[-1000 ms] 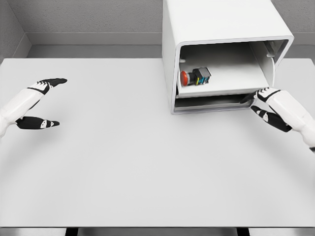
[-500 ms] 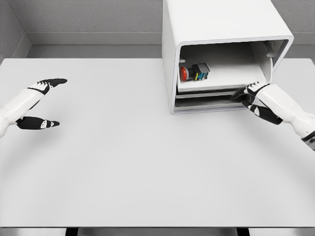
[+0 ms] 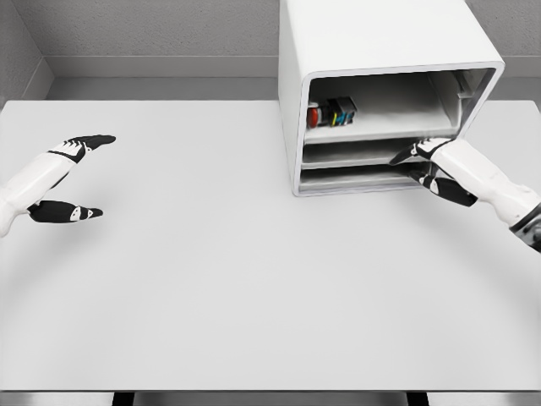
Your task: Slide open multi-storey tabletop storage cabinets and put open load switch and slide close multi-storey tabletop storage cabinets
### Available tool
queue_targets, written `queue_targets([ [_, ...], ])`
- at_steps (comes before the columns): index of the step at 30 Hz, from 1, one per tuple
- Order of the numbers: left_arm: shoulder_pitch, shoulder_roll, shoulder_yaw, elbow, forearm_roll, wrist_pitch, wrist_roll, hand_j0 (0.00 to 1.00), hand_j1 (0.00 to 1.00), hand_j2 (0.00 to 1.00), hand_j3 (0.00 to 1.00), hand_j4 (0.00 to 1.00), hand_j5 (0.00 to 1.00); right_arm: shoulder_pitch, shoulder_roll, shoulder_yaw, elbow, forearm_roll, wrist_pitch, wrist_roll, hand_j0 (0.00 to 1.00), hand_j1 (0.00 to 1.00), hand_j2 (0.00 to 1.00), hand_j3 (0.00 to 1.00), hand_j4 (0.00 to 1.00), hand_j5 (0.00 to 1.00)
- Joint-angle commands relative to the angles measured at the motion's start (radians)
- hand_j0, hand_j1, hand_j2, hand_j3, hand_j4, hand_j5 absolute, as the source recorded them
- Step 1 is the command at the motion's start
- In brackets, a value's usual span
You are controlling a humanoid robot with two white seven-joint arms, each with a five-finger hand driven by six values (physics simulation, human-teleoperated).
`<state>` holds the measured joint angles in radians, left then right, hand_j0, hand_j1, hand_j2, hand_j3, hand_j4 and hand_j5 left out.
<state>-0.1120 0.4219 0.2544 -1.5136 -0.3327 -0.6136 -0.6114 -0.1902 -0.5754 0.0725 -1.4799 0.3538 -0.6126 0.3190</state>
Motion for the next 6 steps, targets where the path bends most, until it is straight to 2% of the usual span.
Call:
queue_targets([
  [1, 0.0, 0.0, 0.0, 0.0, 0.006, 0.003, 0.0, 1.0, 1.0, 1.0, 1.0, 1.0, 1.0, 0.0, -0.003, 0.001, -0.002, -0.01, 0.002, -0.001, 0.58, 0.58, 0.58, 0.58, 0.58, 0.58],
  [4, 0.005, 0.0, -0.001, 0.0, 0.006, 0.003, 0.0, 1.0, 1.0, 1.0, 1.0, 1.0, 1.0, 0.014, -0.015, -0.01, -0.01, -0.016, 0.002, -0.005, 0.58, 0.58, 0.58, 0.58, 0.58, 0.58],
  [6, 0.006, 0.0, 0.0, 0.0, -0.009, 0.003, 0.0, 1.0, 1.0, 1.0, 1.0, 1.0, 1.0, 0.041, -0.05, -0.056, -0.005, -0.019, 0.002, -0.009, 0.59, 0.59, 0.59, 0.59, 0.59, 0.59],
])
